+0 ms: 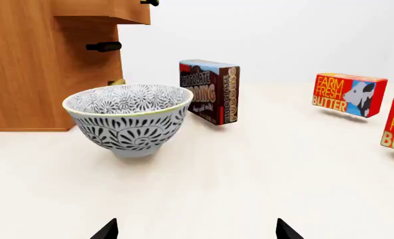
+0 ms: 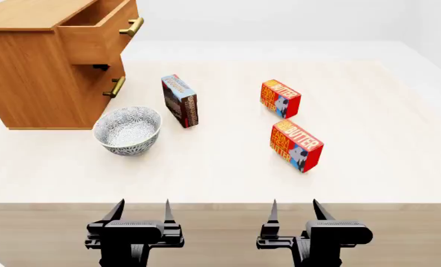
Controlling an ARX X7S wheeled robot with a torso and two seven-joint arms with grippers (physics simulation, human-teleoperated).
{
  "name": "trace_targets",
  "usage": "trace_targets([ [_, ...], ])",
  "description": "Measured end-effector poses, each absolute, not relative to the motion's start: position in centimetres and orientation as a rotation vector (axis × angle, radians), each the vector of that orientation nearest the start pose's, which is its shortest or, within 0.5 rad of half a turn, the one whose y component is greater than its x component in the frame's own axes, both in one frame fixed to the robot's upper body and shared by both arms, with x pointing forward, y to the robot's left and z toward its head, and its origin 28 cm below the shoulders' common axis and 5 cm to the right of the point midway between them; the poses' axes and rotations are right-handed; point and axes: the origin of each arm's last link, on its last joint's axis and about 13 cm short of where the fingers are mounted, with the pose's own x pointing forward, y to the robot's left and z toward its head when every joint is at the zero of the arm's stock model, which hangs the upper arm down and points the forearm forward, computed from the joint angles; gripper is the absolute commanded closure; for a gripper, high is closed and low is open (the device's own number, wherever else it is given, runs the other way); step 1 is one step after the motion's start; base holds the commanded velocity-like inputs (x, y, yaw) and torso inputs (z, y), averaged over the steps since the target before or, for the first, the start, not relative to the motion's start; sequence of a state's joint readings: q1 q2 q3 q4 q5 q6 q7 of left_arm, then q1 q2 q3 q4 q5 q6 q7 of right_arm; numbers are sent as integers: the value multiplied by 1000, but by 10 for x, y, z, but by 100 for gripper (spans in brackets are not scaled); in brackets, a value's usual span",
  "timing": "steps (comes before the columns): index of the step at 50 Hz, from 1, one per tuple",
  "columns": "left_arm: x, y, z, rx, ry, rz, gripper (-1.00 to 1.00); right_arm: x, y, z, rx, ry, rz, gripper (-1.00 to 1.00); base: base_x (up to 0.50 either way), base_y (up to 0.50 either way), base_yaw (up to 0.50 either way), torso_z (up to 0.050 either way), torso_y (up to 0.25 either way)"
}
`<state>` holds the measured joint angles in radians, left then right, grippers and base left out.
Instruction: Put the butter at the front in the top drawer of the cabinet and close it.
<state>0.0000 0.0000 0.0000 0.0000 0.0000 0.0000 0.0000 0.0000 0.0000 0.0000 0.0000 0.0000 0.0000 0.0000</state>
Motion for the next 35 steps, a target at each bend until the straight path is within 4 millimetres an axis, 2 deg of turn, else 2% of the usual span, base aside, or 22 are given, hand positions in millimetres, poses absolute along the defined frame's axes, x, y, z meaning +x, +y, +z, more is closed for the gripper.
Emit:
trace_targets([
  [10, 211, 206, 17, -2, -35, 12, -100, 208, -98, 16, -3, -27, -3, -100, 0, 0, 0, 0, 0],
  [17, 216, 208, 38, 2, -147, 33, -100, 208, -99, 36, -28, -116, 2, -100, 0, 0, 0, 0, 0],
  [23, 231, 212, 78, -43, -170, 54, -100, 215, -103, 74, -55, -167, 13, -100, 0, 0, 0, 0, 0],
  [35, 277, 226, 192, -69, -121, 22, -100, 246, -115, 172, -123, -108, 36, -100, 0, 0, 0, 0, 0],
])
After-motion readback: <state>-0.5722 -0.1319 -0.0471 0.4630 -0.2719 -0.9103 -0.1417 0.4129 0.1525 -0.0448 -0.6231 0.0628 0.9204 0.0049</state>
